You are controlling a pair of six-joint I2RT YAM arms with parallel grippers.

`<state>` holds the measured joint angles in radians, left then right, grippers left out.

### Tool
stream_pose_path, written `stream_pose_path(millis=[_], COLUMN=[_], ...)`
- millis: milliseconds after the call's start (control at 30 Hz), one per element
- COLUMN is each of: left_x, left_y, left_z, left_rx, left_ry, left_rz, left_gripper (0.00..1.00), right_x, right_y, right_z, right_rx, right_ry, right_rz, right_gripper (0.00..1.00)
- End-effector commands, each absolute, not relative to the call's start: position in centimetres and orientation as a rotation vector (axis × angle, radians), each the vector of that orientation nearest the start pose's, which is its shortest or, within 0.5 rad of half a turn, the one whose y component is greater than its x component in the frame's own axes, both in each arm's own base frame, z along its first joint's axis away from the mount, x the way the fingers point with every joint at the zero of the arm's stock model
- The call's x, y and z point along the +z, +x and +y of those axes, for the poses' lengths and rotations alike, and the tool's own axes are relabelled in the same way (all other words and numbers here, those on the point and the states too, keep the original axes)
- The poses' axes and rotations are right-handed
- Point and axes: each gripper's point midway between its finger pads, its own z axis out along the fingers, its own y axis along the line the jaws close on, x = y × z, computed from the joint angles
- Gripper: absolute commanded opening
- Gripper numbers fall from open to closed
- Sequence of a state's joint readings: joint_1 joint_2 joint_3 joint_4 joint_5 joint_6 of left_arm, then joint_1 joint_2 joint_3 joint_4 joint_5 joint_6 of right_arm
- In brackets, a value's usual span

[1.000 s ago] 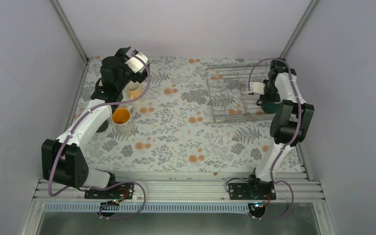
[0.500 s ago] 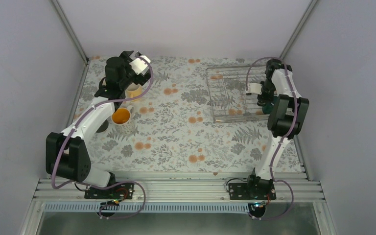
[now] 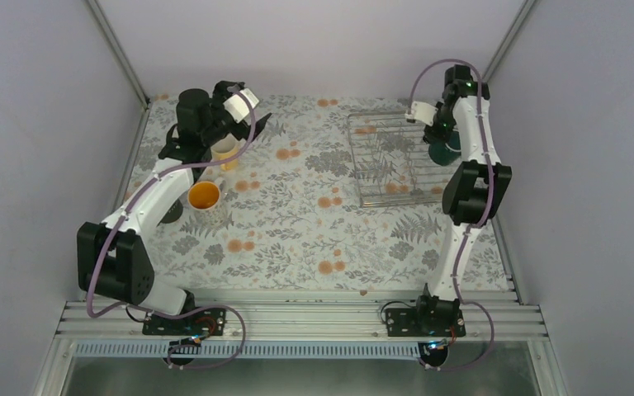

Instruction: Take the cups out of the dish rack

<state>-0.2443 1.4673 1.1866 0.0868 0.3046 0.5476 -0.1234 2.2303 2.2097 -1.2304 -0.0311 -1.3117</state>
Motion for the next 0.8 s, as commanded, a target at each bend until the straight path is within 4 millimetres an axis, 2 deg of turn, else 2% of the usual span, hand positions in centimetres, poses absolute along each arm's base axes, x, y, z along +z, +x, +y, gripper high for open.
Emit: stream_pose_path(millis=[0,100,167,300,367,500,567,767], left_x=[34.4,34.7,34.7,35.0,35.1,35.3,35.8,36.5], left_y=[43.2,41.6,40.4,39.3,39.0,38.4,38.2,37.0], left_z=[-20.2,-21.9,-23.0,-24.3,-24.6,-25.4,-25.9,-27.0], left_rx=[-0.306,-0.488,-0.654,-0.879,-0.95,-1.083,-1.144,-1.249], left_ry=[0.967,1.057,1.118,1.159,1.172,1.199,1.217,1.239], left_rz=[1.414,1.368,1.338,1.314,1.3,1.269,1.26,1.225], left_gripper=[1.0,1.0,1.0,1.0,1.0,1.0,1.0,1.0], right_x=[23.6,29.1,32.8,38.7,40.8,43.2,43.9,44.7], right_y=[50.2,49.4,47.6,42.1,39.4,35.1,33.6,31.9], right_z=[-0.7,2.6,5.7,12.3,14.9,18.9,20.5,23.2], right_rx=[-0.328,-0.263,-0.152,0.11,0.24,0.445,0.52,0.698], right_ry=[-1.447,-1.39,-1.385,-1.426,-1.436,-1.451,-1.461,-1.47], right_rz=[2.205,2.055,1.935,1.678,1.566,1.418,1.367,1.271], right_gripper=[0.04,0.04,0.04,0.03,0.03,0.03,0.03,0.03])
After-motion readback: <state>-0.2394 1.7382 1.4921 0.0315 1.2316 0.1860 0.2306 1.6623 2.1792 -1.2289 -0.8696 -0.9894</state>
